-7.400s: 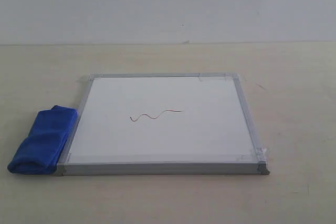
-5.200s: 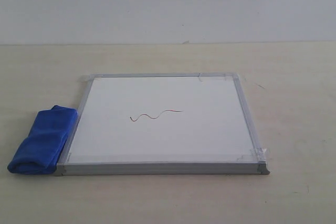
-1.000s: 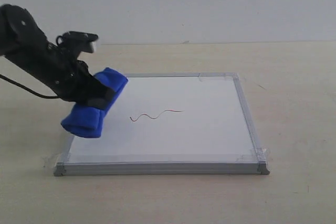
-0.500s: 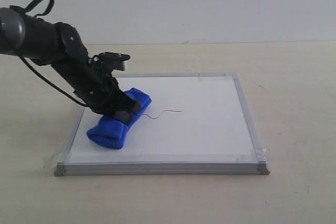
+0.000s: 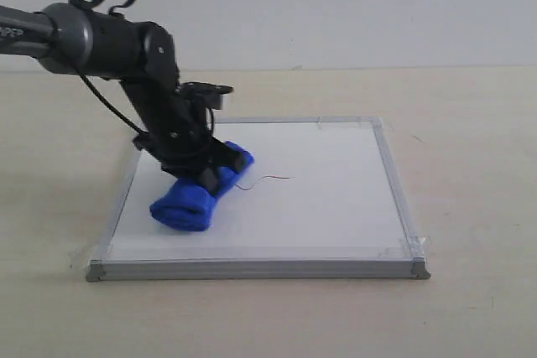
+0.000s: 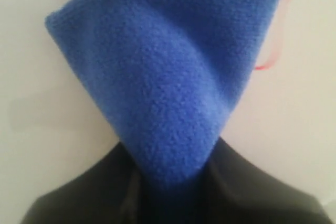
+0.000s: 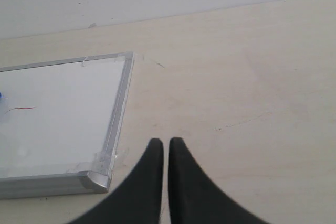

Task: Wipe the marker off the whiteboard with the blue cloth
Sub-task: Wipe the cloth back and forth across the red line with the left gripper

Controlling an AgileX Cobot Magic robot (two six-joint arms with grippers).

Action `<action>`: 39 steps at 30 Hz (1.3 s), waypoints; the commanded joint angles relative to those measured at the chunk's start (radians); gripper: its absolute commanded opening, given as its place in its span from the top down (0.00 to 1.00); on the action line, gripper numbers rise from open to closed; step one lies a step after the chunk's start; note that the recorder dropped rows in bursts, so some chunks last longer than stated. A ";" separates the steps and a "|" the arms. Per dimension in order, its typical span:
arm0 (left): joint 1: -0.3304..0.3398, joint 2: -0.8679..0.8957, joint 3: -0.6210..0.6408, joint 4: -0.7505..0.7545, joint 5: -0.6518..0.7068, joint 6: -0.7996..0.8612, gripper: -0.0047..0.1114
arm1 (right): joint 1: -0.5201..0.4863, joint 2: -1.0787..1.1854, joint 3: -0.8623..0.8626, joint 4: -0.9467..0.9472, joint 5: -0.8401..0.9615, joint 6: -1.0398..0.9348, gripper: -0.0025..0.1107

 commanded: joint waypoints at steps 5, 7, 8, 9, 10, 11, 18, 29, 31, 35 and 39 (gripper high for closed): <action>0.032 0.041 -0.067 -0.009 0.150 0.037 0.92 | 0.002 -0.004 -0.001 0.000 -0.005 -0.006 0.98; -0.065 0.065 -0.067 -0.019 0.132 0.049 0.92 | 0.002 -0.004 -0.001 0.000 -0.005 -0.006 0.98; -0.116 0.082 -0.068 -0.023 0.134 0.093 0.92 | 0.002 -0.004 -0.001 0.000 -0.005 -0.006 0.98; -0.164 0.095 -0.074 -0.013 0.156 0.179 0.92 | 0.002 -0.004 -0.001 0.000 -0.005 -0.006 0.98; -0.181 0.099 -0.083 0.011 0.168 0.196 0.92 | 0.002 -0.004 -0.001 0.000 -0.005 -0.006 0.98; -0.190 0.098 -0.098 0.046 0.171 0.179 0.92 | 0.002 -0.004 -0.001 0.000 -0.005 -0.006 0.98; -0.139 0.103 -0.273 0.331 0.191 -0.174 0.92 | 0.002 -0.004 -0.001 0.000 -0.005 -0.006 0.98; -0.169 0.223 -0.387 0.180 0.315 -0.106 0.92 | 0.002 -0.004 -0.001 0.000 -0.005 -0.006 0.98; -0.273 0.223 -0.402 0.141 0.298 -0.029 0.92 | 0.002 -0.004 -0.001 0.000 -0.001 -0.006 0.98; -0.323 0.251 -0.464 0.322 0.303 -0.060 0.92 | 0.002 -0.004 -0.001 0.000 -0.001 -0.006 0.98; -0.215 0.308 -0.522 0.405 0.342 -0.157 0.92 | 0.002 -0.004 -0.001 0.000 -0.001 -0.006 0.98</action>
